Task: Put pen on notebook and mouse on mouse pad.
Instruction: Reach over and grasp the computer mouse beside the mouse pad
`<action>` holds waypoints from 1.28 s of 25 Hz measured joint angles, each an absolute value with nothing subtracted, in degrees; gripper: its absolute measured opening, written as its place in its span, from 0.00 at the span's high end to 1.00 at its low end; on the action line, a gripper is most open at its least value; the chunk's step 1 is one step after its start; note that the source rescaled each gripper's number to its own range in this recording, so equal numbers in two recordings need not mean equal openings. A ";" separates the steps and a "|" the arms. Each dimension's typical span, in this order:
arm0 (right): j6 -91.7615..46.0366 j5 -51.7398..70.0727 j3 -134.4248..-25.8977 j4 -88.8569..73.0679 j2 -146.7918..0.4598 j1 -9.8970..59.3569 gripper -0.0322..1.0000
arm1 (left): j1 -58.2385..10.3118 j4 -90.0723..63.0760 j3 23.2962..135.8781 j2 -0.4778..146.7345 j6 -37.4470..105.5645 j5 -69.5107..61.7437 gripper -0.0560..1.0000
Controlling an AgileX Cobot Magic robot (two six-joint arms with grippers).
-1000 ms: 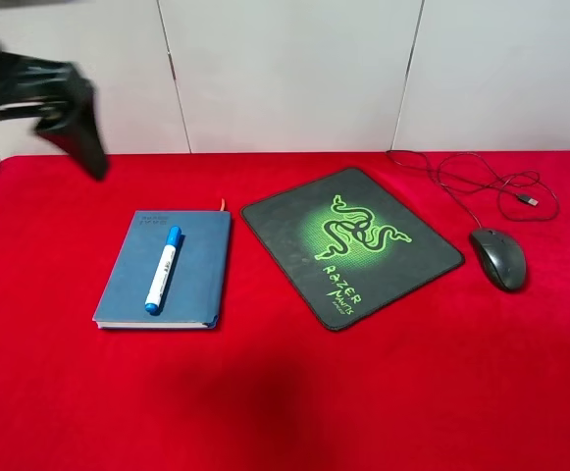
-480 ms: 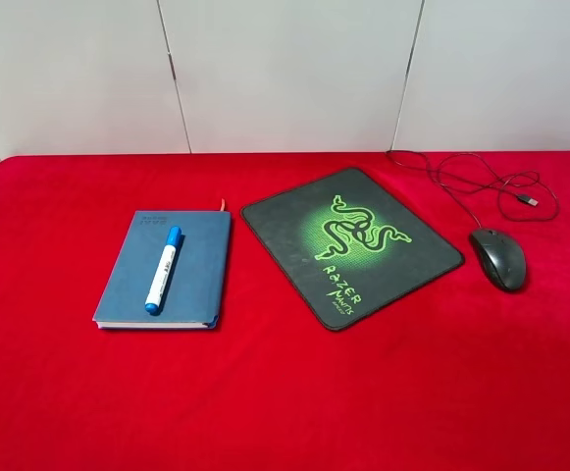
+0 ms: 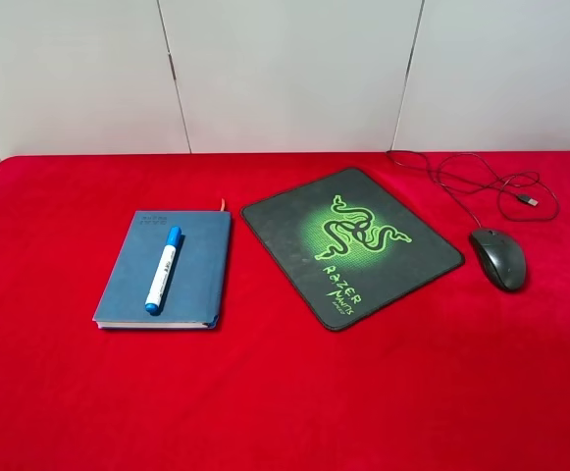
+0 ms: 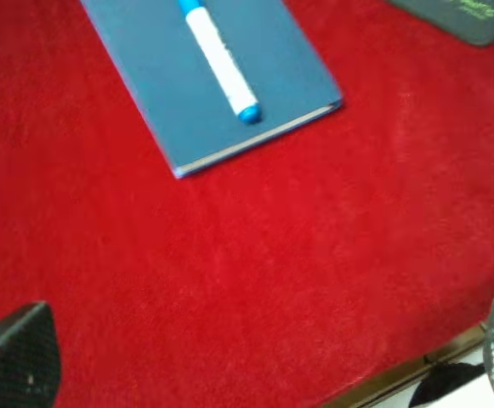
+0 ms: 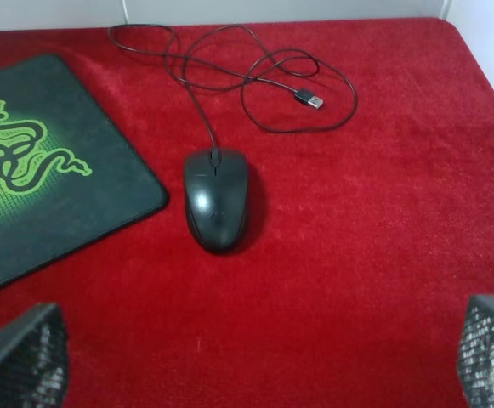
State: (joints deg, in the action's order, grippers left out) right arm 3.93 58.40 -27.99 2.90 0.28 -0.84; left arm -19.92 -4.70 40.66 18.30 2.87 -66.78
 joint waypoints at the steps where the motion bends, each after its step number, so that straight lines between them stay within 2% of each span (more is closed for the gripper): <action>1: 3.93 58.40 -27.99 2.90 0.28 -0.84 0.00 | -18.27 -4.70 39.60 17.51 2.99 -66.78 0.00; 9: 3.93 58.40 -27.99 2.90 0.28 -0.84 0.00 | -5.97 -4.16 32.77 8.08 3.10 -66.63 0.00; 15: 3.93 58.40 -27.99 2.90 0.28 -0.84 0.00 | -0.38 -4.02 29.98 1.84 4.39 -64.86 0.00; 21: 3.93 58.40 -27.99 2.90 0.28 -0.84 0.00 | 0.79 -4.02 28.20 -0.29 10.45 -61.33 0.00; 32: 3.93 58.40 -27.99 2.90 0.28 -0.84 0.00 | 0.79 -4.02 28.20 -0.46 10.96 -61.11 0.00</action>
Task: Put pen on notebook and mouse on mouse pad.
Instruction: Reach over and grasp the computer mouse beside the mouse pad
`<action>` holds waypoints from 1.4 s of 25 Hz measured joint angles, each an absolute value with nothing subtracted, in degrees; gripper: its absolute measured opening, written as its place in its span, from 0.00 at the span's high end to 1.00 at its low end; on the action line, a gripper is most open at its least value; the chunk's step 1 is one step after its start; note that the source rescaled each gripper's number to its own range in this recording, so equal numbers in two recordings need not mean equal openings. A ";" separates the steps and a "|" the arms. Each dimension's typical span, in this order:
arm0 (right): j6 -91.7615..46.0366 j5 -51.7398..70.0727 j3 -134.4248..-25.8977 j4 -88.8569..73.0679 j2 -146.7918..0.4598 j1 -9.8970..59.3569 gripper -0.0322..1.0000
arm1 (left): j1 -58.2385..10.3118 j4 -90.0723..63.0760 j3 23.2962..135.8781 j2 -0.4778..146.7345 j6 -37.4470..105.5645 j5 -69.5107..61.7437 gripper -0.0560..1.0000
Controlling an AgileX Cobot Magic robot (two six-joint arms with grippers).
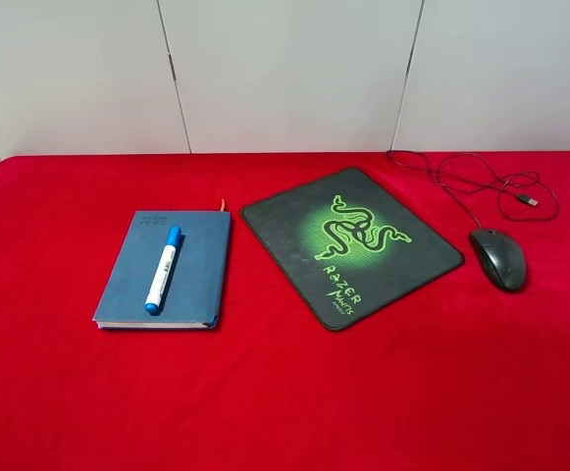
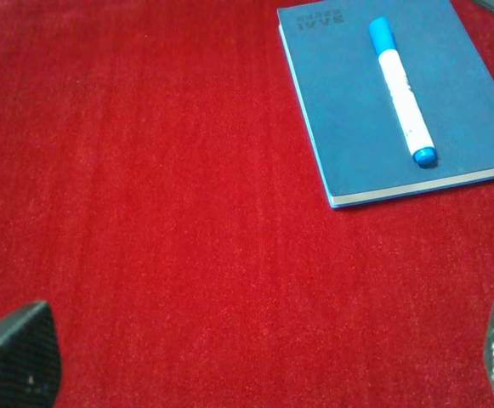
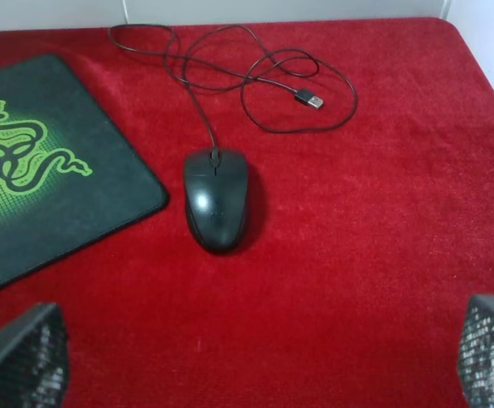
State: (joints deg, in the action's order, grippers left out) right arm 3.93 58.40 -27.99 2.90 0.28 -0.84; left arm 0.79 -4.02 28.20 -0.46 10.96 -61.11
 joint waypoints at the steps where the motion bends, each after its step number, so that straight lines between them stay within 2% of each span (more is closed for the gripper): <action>1: 3.93 58.40 -27.99 2.90 0.28 -0.84 0.00 | 0.79 -4.02 28.20 -0.46 10.96 -61.11 0.00; 29: 3.93 58.40 -28.20 2.79 0.28 -0.84 0.00 | 0.79 -4.02 28.20 -0.46 11.01 -60.98 0.00; 35: 3.93 57.86 -32.65 2.79 -9.62 -0.84 0.00 | 0.79 -4.02 28.20 -0.46 11.01 -60.94 0.00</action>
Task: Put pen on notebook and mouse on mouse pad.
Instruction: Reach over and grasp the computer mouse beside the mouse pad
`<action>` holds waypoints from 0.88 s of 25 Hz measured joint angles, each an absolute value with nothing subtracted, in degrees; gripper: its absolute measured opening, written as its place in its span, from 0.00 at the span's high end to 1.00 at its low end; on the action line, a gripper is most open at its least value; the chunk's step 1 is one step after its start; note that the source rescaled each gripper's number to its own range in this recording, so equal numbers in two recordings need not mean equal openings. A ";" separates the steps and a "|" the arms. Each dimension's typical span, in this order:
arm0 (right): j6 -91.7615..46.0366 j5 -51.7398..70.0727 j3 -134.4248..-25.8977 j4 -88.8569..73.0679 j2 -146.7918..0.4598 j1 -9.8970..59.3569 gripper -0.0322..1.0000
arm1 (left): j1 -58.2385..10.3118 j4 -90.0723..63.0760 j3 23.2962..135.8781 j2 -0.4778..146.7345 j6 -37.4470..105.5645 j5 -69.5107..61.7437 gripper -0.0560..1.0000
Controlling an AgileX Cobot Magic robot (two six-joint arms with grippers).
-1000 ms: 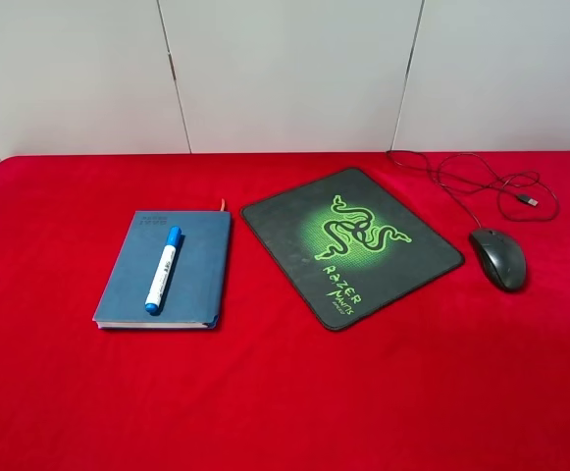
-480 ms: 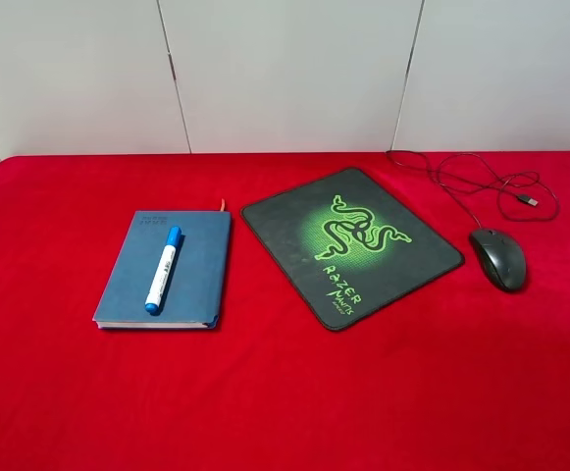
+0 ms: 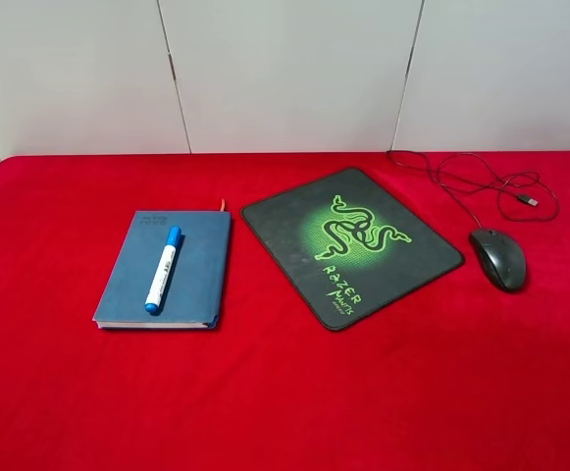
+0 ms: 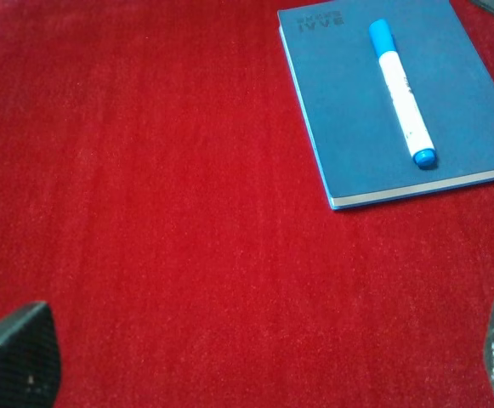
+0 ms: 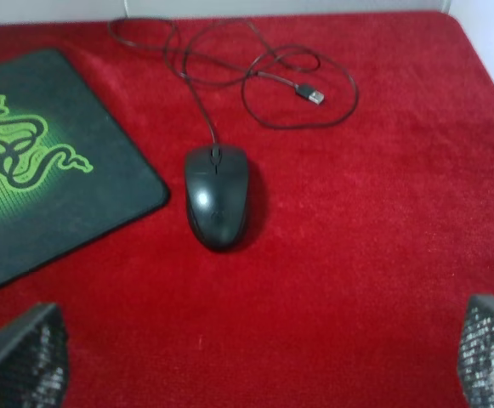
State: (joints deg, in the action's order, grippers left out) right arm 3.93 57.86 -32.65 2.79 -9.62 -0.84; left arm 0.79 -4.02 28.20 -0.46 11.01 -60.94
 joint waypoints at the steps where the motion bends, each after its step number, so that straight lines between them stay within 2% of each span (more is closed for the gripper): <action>1: 3.93 57.60 -33.72 2.79 -11.90 -0.84 0.00 | 0.79 -4.02 28.20 -0.46 11.01 -60.94 0.00; 12: 0.74 53.85 -43.81 3.02 -40.39 -0.62 0.00 | 0.79 -4.02 28.20 -0.46 11.01 -60.94 0.00; 22: 0.00 53.26 -52.29 3.11 -61.57 6.74 0.00 | 0.79 -4.02 28.20 -0.46 11.01 -60.94 0.00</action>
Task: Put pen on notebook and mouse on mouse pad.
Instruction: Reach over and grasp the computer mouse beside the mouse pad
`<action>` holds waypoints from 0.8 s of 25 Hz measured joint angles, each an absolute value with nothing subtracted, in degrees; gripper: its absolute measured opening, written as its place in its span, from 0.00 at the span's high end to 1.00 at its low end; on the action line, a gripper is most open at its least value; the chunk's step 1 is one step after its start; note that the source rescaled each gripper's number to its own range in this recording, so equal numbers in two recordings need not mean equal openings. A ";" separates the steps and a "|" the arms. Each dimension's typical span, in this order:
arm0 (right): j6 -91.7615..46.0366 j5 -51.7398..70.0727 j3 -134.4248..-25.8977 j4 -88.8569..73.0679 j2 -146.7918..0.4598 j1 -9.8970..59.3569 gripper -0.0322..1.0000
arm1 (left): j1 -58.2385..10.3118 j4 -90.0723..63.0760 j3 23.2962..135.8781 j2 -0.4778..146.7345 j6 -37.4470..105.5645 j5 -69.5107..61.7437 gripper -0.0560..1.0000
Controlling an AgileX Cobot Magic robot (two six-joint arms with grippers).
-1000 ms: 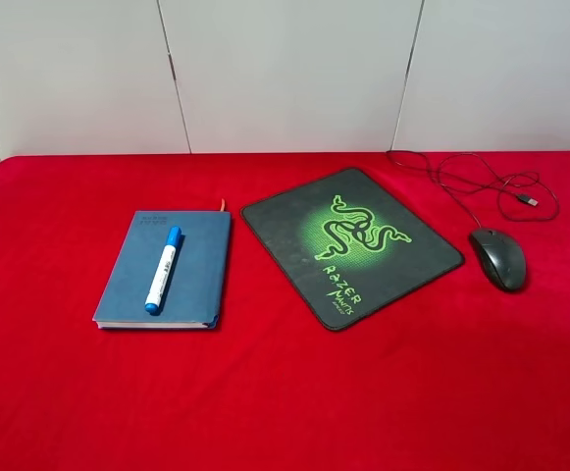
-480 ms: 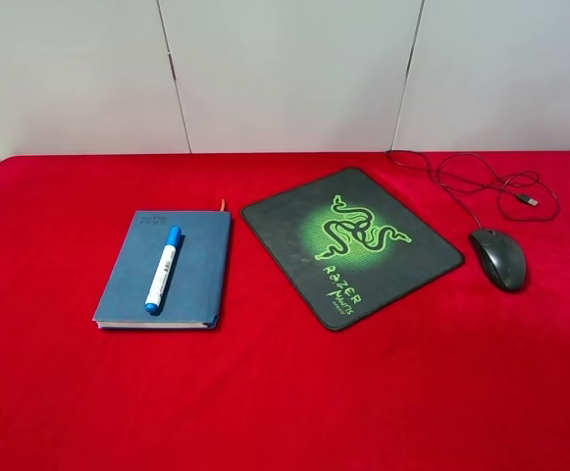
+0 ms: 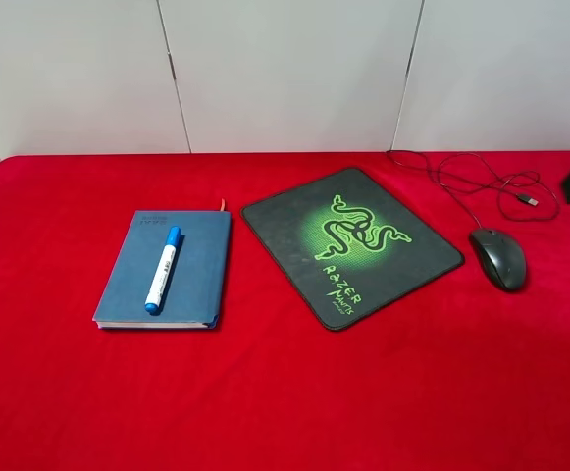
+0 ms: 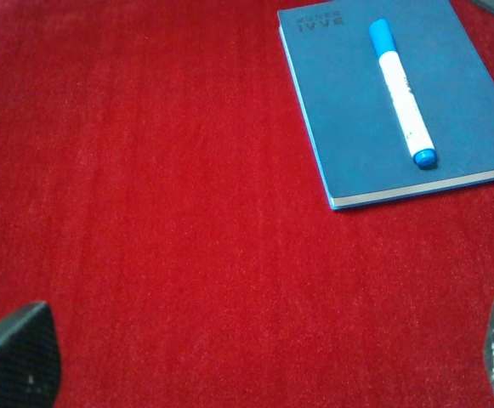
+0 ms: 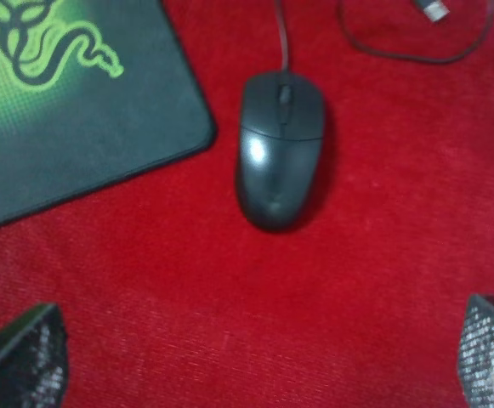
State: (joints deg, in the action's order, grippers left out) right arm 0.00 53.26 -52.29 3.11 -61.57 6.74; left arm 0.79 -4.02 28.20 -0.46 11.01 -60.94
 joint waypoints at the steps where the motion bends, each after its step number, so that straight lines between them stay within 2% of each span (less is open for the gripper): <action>1: 0.00 53.26 -53.17 3.06 -63.95 6.74 0.00 | 0.79 -4.02 28.20 -0.46 11.01 -60.94 0.00; 13: 0.00 53.22 -63.64 0.00 -85.93 6.74 0.00 | 0.79 -4.02 28.20 -0.46 11.01 -60.94 0.00; 20: 0.60 52.99 -64.05 0.00 -94.90 6.74 0.00 | 0.79 -4.02 28.20 -0.46 11.01 -60.94 0.00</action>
State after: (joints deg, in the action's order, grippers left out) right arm 0.60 52.99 -64.05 0.00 -94.90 6.74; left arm 0.79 -4.02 28.20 -0.46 11.01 -60.94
